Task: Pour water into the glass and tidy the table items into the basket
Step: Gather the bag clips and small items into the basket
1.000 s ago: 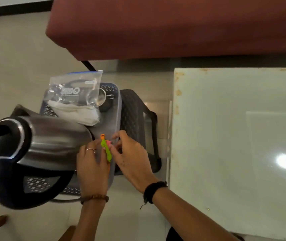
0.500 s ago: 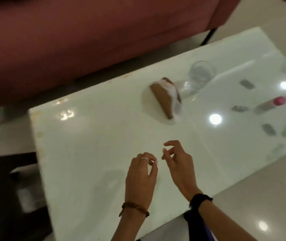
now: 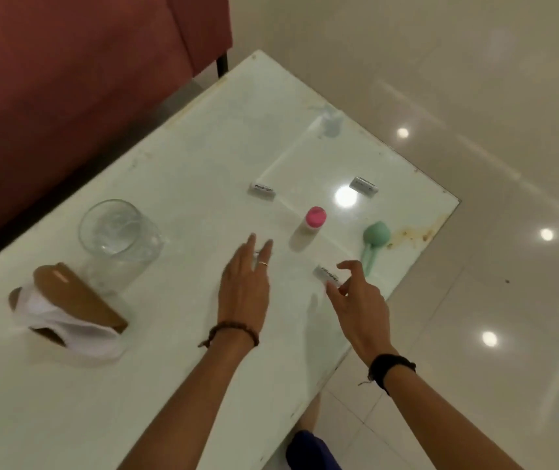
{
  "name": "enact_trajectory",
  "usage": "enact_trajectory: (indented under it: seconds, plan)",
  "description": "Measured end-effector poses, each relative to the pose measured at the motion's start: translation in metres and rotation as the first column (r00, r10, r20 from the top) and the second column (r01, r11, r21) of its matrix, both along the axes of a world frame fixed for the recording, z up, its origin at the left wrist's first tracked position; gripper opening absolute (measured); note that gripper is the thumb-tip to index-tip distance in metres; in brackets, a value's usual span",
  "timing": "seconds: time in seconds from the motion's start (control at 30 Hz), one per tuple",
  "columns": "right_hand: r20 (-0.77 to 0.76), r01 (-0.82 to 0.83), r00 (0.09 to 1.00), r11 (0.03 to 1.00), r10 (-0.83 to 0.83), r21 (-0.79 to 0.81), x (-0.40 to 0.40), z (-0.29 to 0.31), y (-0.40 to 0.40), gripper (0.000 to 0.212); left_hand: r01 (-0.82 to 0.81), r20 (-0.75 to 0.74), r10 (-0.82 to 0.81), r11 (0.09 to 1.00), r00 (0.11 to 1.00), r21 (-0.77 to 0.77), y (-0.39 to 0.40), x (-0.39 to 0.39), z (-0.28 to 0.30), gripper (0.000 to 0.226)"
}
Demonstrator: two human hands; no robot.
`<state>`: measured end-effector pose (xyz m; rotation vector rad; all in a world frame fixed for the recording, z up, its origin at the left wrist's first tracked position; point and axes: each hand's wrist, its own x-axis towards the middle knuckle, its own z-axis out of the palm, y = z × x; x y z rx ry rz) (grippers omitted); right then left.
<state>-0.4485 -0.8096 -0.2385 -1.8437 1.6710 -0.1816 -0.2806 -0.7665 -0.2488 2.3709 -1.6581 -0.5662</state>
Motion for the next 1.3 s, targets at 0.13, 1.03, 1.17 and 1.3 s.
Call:
enact_trajectory:
  seconds: [0.13, 1.03, 1.17, 1.3]
  plan:
    - [-0.082, -0.062, 0.994, 0.996, 0.067, 0.062, -0.004, -0.014, -0.017, 0.023, -0.070, 0.061, 0.065, 0.995, 0.996, 0.077, -0.020, 0.010, -0.019, 0.051]
    - [0.618, -0.759, 0.541, 0.648, 0.571, 0.066, 0.302, 0.087, 0.424, 0.010, -0.997, -0.798, 0.600, 0.023, -0.048, 0.078, 0.478, 0.170, 0.115, 0.023]
    - [0.694, -0.894, 0.364, 0.441, 0.622, 0.073, 0.353, 0.101, 0.550, 0.005, -0.973, -0.623, 0.780, -0.183, -0.058, -0.138, 0.614, 0.199, 0.128, 0.024]
    - [0.698, -0.966, 0.239, 0.237, 0.675, 0.101, 0.387, 0.101, 0.654, 0.011, -0.952, -0.316, 0.925, -0.268, -0.210, -0.150, 0.730, 0.213, 0.117, 0.018]
